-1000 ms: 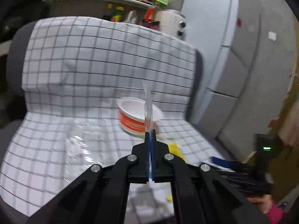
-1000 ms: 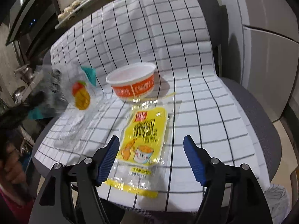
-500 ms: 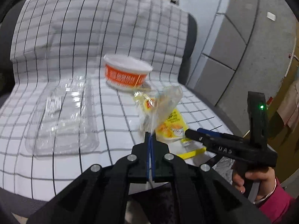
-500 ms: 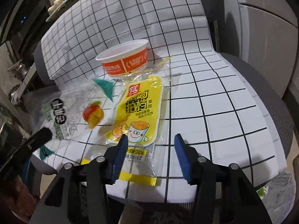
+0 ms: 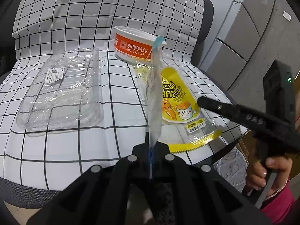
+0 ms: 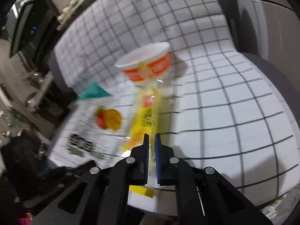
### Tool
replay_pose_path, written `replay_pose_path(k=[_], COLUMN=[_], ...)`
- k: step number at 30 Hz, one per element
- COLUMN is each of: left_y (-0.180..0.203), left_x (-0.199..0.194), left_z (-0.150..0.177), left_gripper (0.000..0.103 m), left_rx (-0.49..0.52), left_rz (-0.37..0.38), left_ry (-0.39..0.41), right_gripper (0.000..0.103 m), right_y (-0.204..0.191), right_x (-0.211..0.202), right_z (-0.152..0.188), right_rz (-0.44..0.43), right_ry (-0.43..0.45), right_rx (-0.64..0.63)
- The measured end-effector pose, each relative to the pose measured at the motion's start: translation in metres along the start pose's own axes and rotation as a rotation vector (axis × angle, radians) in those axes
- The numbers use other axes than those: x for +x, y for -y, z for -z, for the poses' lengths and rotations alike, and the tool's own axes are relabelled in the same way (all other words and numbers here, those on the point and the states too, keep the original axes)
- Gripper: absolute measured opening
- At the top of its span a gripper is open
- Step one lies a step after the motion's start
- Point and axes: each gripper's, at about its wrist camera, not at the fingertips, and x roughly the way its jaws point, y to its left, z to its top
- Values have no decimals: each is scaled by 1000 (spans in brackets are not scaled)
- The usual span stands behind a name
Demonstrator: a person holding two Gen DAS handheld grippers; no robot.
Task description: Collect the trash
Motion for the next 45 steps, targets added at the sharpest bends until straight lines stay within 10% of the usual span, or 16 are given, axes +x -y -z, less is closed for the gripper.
replay_pose_path(k=[11, 14, 22, 30, 45], left_y=[2, 2, 18, 87, 280], left_x=[10, 10, -30, -48, 30], left_z=[2, 1, -20, -33, 43], left_gripper=[0, 0, 0, 0, 0], left_rx=[0, 0, 26, 159, 520], left_rz=[-20, -24, 44, 207, 466], left_ry=[-42, -42, 80, 121, 1], right_gripper=[33, 3, 2, 2, 3], right_y=[0, 3, -6, 18, 117], right_x=[21, 15, -60, -164, -283], right_z=[10, 11, -4, 3, 109], right_rz=[112, 110, 147, 255, 704], right_ry=[-82, -61, 169, 350, 413], right_rx=[-10, -2, -50, -57, 190])
